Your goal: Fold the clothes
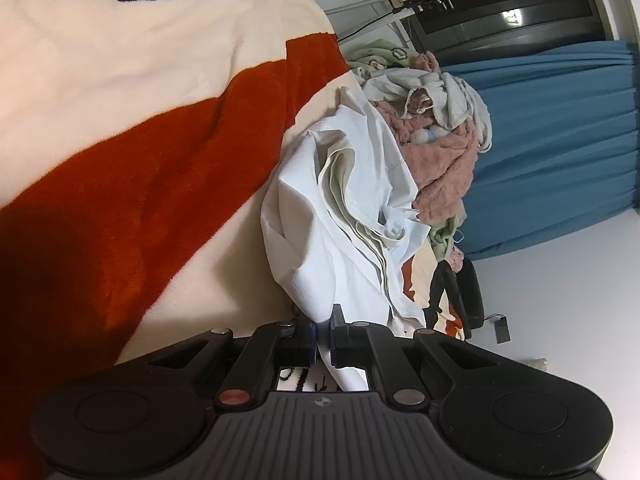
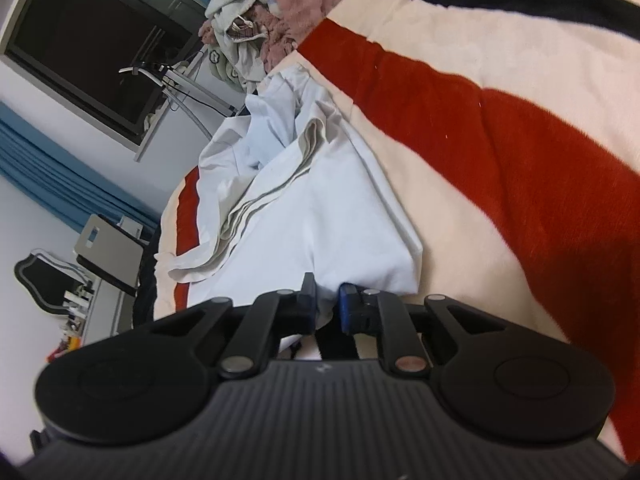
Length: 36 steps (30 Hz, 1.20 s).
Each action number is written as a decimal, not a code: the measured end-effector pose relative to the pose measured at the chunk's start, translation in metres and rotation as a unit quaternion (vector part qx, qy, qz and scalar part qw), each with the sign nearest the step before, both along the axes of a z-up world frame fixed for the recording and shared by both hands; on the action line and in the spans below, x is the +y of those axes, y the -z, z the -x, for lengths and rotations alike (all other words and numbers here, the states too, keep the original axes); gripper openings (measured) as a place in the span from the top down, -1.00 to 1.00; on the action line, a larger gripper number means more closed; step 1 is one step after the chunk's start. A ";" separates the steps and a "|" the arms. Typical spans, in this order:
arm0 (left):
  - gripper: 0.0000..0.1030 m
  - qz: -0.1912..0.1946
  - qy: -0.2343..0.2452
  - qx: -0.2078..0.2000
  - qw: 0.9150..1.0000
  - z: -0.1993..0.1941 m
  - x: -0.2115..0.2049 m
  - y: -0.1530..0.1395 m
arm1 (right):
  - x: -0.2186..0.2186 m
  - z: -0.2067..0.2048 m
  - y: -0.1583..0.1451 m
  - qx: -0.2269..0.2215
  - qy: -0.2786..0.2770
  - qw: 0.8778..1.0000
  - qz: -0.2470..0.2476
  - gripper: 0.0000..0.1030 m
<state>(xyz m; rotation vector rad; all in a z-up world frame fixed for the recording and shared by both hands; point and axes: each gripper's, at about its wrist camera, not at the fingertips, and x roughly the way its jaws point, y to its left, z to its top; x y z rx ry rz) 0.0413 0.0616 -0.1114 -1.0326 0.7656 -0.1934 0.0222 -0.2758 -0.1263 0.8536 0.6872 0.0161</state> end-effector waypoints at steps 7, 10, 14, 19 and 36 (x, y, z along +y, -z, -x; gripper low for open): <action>0.88 0.006 -0.003 0.005 1.000 -0.001 0.001 0.001 | 0.007 0.004 -0.011 -0.022 0.001 0.999 0.050 0.74; 0.88 0.011 -0.004 0.008 1.000 -0.001 0.001 0.002 | 0.010 0.006 -0.015 -0.031 -0.001 0.997 0.066 0.74; 0.88 0.011 -0.005 0.009 1.000 -0.001 0.001 0.003 | 0.012 0.006 -0.017 -0.034 -0.002 0.996 0.078 0.74; 0.88 0.013 -0.005 0.010 1.000 -0.001 0.000 0.004 | 0.010 0.006 -0.016 -0.031 0.002 0.996 0.078 0.74; 0.89 0.034 -0.027 0.023 0.999 -0.006 0.007 0.010 | -0.075 0.029 0.006 -0.017 0.125 0.987 -0.104 0.84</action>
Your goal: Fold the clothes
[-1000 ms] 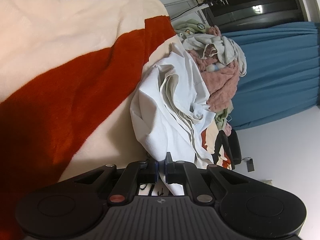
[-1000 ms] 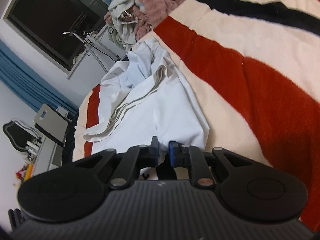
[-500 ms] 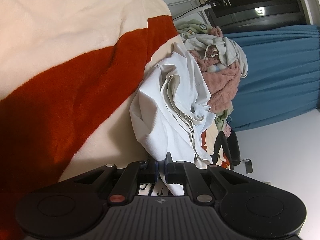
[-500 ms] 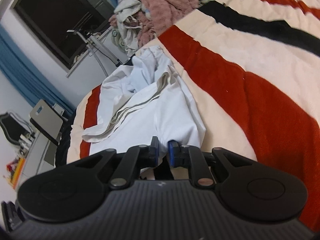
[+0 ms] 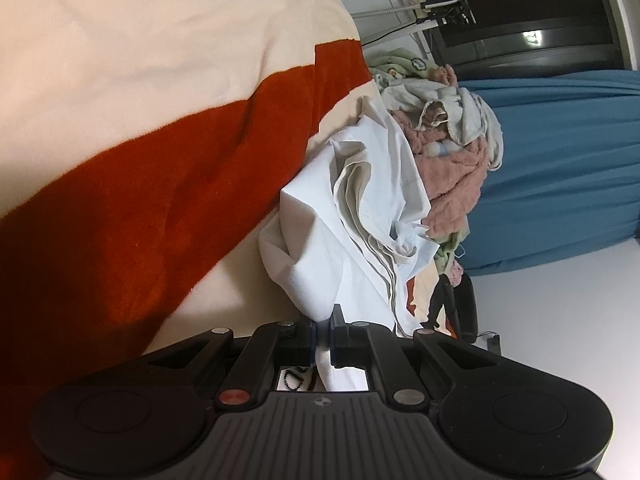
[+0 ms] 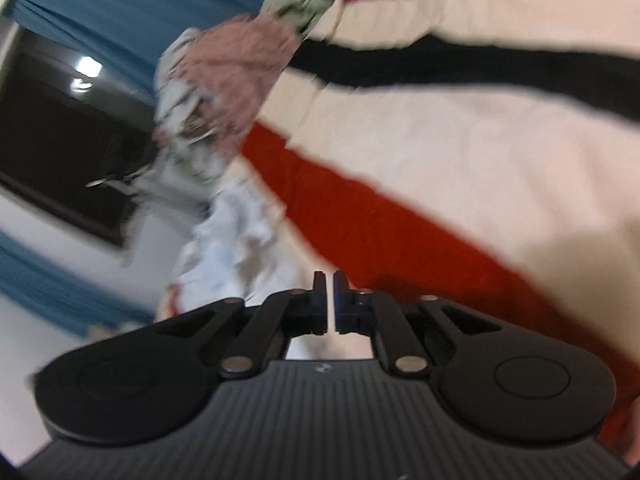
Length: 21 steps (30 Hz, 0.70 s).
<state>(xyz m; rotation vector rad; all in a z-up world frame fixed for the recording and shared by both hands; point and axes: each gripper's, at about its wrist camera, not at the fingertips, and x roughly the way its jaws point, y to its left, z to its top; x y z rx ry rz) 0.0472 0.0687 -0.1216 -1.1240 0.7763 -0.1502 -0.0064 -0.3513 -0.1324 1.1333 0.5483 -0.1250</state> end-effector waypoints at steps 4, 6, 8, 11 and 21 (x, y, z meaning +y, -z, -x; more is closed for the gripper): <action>0.88 0.003 -0.001 0.002 1.000 0.000 0.000 0.001 | 0.010 -0.001 0.010 0.005 -0.042 0.997 -0.067 0.73; 0.88 0.005 -0.001 0.003 1.000 0.000 0.000 0.002 | 0.014 -0.003 0.017 0.014 -0.052 0.994 -0.094 -0.09; 0.88 0.007 -0.002 0.004 1.000 -0.001 0.001 0.002 | 0.018 -0.003 0.025 0.021 -0.050 0.991 -0.121 -0.46; 0.88 0.008 -0.003 0.005 1.000 -0.001 0.001 0.003 | 0.020 -0.008 0.038 0.027 -0.069 0.984 -0.159 -0.38; 0.88 -0.017 0.012 -0.015 1.000 -0.001 -0.005 -0.007 | 0.032 -0.024 0.038 0.045 -0.081 0.992 -0.081 0.75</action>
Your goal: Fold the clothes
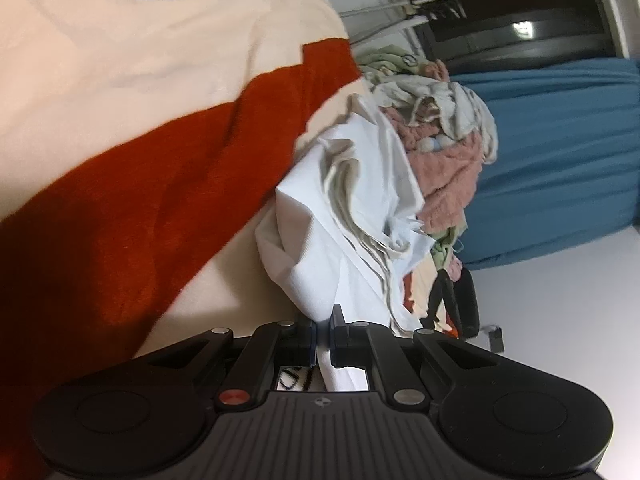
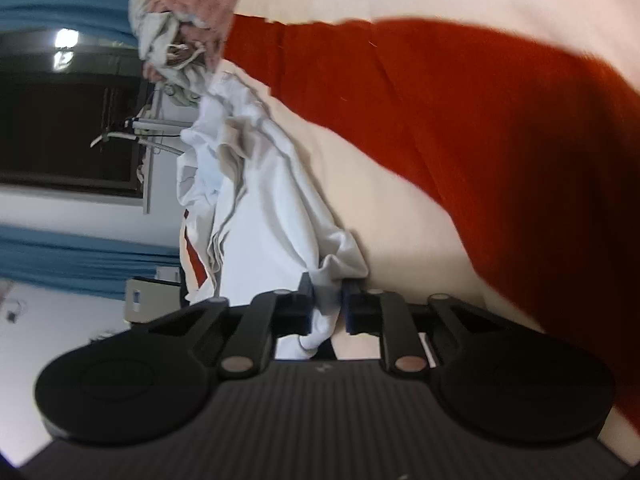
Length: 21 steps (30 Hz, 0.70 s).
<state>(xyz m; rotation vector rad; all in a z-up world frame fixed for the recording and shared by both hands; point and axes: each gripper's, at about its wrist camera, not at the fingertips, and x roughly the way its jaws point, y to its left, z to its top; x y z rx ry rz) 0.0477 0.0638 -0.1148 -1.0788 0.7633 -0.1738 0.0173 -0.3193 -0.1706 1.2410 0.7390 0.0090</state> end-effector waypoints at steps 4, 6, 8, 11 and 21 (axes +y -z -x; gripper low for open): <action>0.89 -0.001 -0.002 -0.029 1.000 0.014 0.002 -0.017 | 0.004 0.010 -0.027 -0.057 -0.004 0.997 0.052 0.78; 0.89 0.008 0.002 -0.046 0.999 0.028 0.005 -0.028 | 0.003 0.019 -0.042 -0.085 -0.007 0.994 0.063 0.79; 0.90 0.018 0.007 -0.064 0.998 0.046 0.007 -0.040 | 0.002 0.036 -0.056 -0.113 -0.001 0.992 0.064 0.79; 0.90 0.023 0.013 -0.089 0.996 0.079 0.009 -0.056 | 0.003 0.074 -0.075 -0.152 0.003 0.986 0.074 0.79; 0.90 0.022 0.019 -0.099 0.995 0.204 0.008 -0.061 | 0.019 0.214 -0.097 -0.201 -0.003 0.969 0.143 0.79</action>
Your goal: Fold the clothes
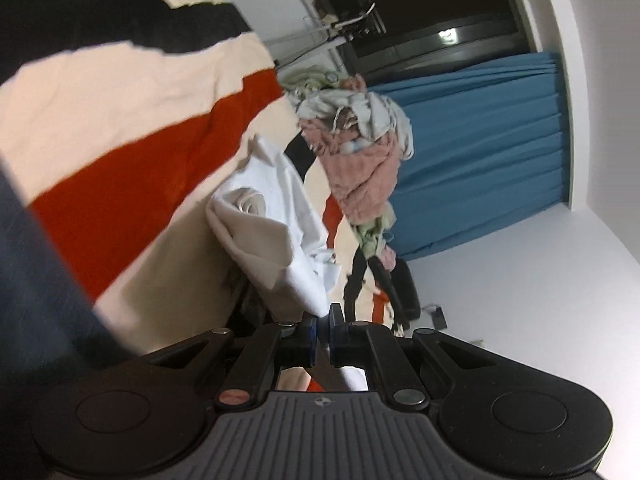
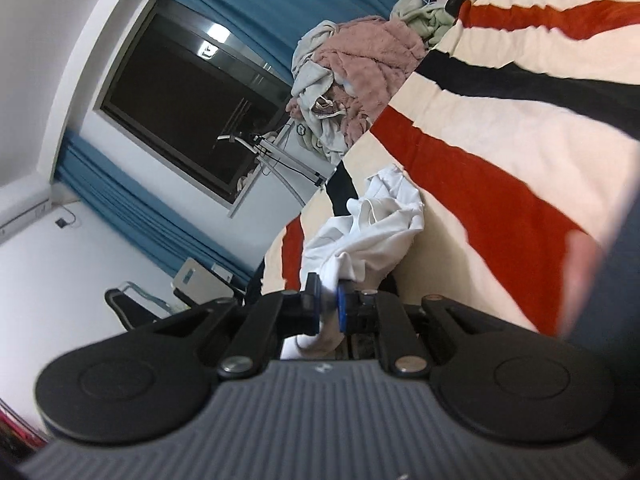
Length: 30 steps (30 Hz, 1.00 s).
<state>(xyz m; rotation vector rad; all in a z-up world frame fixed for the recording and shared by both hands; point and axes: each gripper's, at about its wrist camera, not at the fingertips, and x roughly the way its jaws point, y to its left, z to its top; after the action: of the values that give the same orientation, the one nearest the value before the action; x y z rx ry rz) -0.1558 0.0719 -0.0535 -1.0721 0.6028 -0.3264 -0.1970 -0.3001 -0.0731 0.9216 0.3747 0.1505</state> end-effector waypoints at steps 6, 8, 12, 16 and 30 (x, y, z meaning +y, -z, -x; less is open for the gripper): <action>0.89 0.011 0.016 0.001 1.000 -0.030 0.001 -0.014 | 0.001 -0.004 -0.003 0.013 0.022 1.000 0.003 0.79; 0.89 -0.001 0.015 0.002 1.000 -0.060 -0.003 -0.031 | 0.000 -0.024 -0.014 0.011 0.023 1.000 -0.009 0.79; 0.89 -0.040 0.026 0.042 0.998 -0.155 -0.014 -0.067 | -0.005 -0.109 -0.043 0.008 0.032 0.999 -0.014 0.78; 0.89 -0.060 0.017 0.049 0.997 -0.239 -0.019 -0.063 | -0.009 -0.212 -0.045 0.041 0.036 0.998 -0.022 0.78; 0.86 -0.079 0.043 -0.014 0.996 -0.338 -0.017 0.021 | -0.020 -0.323 0.036 0.065 0.014 0.998 0.004 0.78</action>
<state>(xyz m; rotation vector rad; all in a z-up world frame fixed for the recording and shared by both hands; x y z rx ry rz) 0.1817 0.0552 -0.0740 -0.8898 0.6405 -0.3617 0.1259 -0.3201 -0.1093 0.9309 0.4818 0.0634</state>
